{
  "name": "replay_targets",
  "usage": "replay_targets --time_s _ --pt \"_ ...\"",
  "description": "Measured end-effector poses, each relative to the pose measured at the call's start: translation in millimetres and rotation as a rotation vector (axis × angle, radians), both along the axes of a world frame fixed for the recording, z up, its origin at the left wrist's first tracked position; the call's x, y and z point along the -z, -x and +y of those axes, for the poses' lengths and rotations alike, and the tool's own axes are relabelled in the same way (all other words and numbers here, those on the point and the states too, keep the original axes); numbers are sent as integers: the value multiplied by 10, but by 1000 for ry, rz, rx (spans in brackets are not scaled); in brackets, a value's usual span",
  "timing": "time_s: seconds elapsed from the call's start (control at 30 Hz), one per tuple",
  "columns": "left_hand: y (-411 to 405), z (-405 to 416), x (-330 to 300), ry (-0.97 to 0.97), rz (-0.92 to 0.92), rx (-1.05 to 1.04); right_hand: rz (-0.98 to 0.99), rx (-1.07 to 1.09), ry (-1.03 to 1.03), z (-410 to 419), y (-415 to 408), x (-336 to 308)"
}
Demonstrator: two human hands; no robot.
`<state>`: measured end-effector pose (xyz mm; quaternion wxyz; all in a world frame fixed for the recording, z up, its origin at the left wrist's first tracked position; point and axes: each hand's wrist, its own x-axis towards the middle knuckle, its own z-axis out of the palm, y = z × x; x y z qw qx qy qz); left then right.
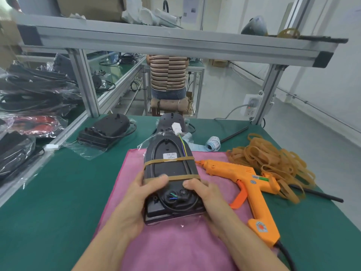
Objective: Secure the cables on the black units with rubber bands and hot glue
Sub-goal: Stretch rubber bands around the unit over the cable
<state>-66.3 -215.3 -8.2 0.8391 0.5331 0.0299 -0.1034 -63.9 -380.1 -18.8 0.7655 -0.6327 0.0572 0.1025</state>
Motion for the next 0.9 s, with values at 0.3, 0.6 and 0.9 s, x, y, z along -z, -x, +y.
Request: replay_targets --time_s 0.3,0.6,0.9 --pt "-116 102 102 55 98 14 -489 37 651 -457 -50 -261" --pt "-128 114 140 -4 31 84 -929 -234 1155 -535 -110 -343" --pt "-107 57 168 -12 -21 119 -1069 -17 1228 -483 -140 -226"
